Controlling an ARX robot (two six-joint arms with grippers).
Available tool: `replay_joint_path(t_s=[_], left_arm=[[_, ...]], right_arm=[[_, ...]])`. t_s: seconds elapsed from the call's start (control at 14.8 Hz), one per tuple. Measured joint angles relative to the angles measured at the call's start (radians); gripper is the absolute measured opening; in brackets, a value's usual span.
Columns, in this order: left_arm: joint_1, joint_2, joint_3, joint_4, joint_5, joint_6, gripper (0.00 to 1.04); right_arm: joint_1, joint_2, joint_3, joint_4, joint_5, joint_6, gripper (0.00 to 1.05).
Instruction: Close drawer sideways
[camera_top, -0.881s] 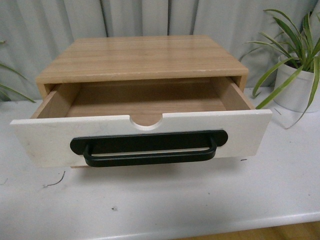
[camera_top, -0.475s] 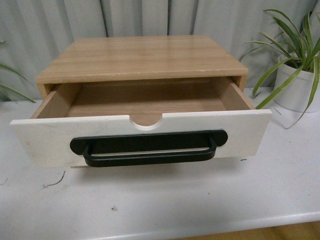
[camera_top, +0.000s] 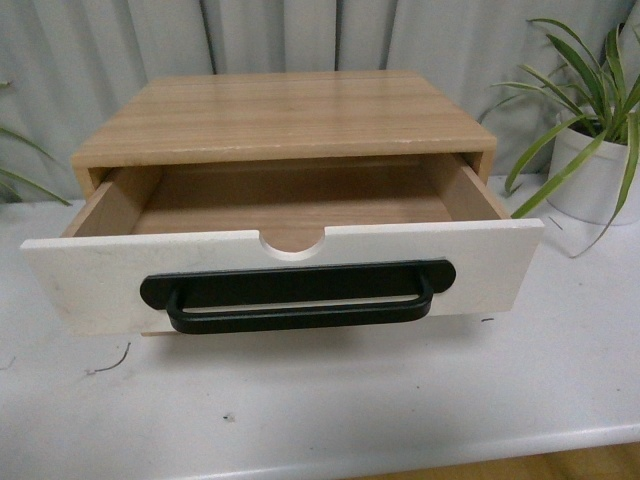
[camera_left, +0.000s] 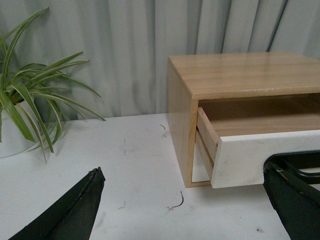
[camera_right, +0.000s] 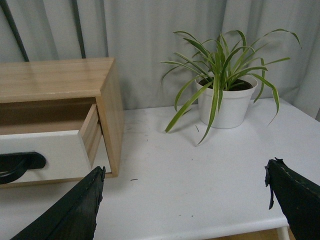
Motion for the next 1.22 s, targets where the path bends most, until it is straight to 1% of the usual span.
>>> replay_joint_path(t_s=[0.88, 0.95, 1.02, 1.08, 1.15, 1.22], left_arm=[[0.0, 0.0, 0.0, 0.0, 0.0, 0.0, 0.98], [0.008, 0.008, 0.012, -0.055, 0.033, -0.02, 0.98], [0.001, 0.034, 0.021, -0.089, 0.056, -0.039, 0.98], [-0.04, 0.061, 0.027, -0.101, 0.051, -0.04, 0.98], [-0.088, 0.069, 0.031, -0.102, 0.066, -0.009, 0.98], [-0.129, 0.076, 0.04, -0.106, 0.087, 0.04, 0.98]], right_arm=[[0.0, 0.0, 0.0, 0.0, 0.0, 0.0, 0.98], [0.009, 0.005, 0.003, -0.021, 0.027, 0.02, 0.98], [0.062, 0.041, 0.028, -0.093, 0.142, 0.085, 0.98], [0.138, 0.131, 0.054, -0.099, 0.275, 0.177, 0.98], [0.191, 0.204, 0.084, -0.077, 0.359, 0.237, 0.98], [0.227, 0.268, 0.123, -0.058, 0.39, 0.247, 0.98]])
